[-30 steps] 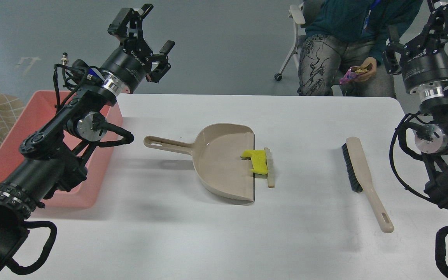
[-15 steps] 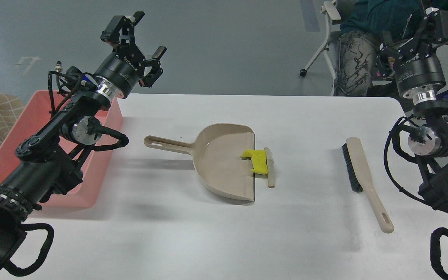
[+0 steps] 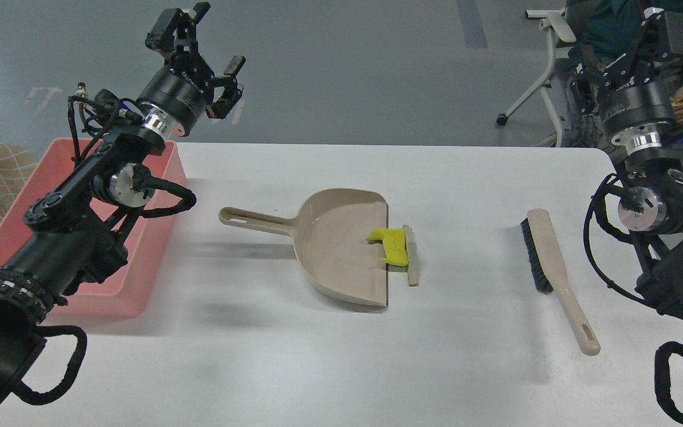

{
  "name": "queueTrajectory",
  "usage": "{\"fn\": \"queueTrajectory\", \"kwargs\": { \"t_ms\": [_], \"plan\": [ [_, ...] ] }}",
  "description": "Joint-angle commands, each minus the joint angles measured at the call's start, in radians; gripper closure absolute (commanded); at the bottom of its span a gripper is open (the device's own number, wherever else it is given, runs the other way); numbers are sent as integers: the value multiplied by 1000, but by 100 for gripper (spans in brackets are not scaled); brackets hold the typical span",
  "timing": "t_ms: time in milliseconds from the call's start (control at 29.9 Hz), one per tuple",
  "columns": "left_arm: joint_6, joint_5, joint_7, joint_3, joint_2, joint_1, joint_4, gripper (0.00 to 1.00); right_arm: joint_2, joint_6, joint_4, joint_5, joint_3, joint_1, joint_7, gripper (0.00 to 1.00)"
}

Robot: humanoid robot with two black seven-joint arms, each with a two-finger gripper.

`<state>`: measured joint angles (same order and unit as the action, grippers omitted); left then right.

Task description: Sweep and dump garbage into bin

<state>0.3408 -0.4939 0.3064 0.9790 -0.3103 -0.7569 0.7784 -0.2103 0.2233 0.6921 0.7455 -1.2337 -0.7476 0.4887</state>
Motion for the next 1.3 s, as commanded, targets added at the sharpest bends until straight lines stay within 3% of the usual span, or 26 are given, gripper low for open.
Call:
{"fn": "queueTrajectory", "kwargs": {
  "t_ms": [0, 401, 1270],
  "plan": [
    [1, 2, -1, 0, -1, 4, 33, 1, -4, -2, 0, 0, 0, 1, 0, 0],
    [0, -11, 17, 0, -7, 10, 70, 1, 2, -1, 0, -2, 2, 4, 0, 0],
    [-72, -37, 16, -2, -19, 16, 144, 1, -7, -2, 12, 0, 2, 7, 0, 0]
  ]
}}
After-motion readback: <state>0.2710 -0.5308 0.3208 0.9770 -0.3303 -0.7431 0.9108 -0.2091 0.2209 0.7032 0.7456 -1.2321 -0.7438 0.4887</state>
